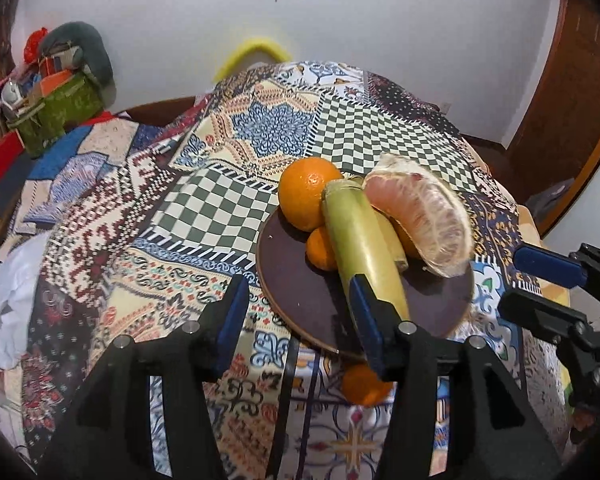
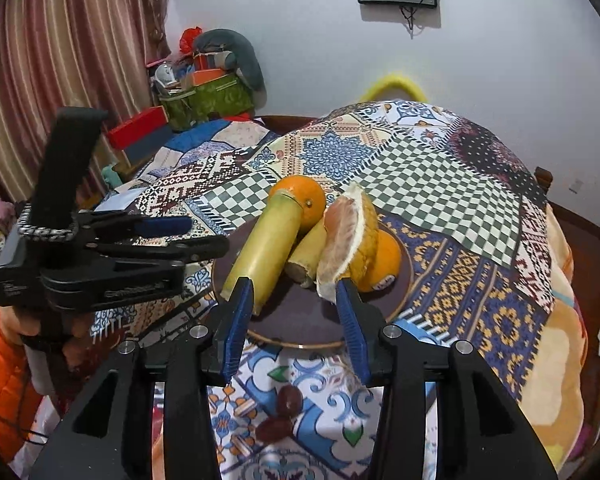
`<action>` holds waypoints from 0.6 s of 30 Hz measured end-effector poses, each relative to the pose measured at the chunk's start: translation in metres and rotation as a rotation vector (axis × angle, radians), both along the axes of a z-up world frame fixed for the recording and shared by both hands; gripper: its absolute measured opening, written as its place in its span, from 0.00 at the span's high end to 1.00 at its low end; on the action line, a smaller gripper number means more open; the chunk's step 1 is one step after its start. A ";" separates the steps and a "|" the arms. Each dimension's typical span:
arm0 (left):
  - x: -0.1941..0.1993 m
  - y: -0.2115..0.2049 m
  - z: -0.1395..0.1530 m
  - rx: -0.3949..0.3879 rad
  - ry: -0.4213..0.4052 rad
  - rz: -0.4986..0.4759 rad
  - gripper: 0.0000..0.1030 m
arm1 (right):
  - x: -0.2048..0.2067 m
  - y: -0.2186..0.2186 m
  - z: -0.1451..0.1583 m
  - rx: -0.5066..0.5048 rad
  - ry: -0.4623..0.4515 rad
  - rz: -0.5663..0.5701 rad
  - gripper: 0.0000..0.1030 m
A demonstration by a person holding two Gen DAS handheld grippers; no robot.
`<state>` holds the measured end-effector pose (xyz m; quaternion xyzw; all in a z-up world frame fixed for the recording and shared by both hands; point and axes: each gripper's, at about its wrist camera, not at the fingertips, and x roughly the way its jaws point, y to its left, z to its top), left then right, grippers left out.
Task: Organize fruits
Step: 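Lower the corn cob and tangerine onto the plate and open both grippers, then grasp the peeled pomelo segment with the left gripper while the right gripper moves toward the dates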
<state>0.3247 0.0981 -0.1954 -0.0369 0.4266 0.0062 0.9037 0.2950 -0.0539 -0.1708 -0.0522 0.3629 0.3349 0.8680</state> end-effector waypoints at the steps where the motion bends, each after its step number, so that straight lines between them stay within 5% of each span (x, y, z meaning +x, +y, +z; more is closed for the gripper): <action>1: -0.005 -0.001 0.003 0.003 -0.005 -0.003 0.49 | -0.002 -0.002 0.001 -0.001 0.000 -0.005 0.61; 18: -0.091 -0.038 0.037 -0.004 -0.045 -0.034 0.40 | -0.062 -0.038 0.018 -0.010 -0.032 -0.081 0.52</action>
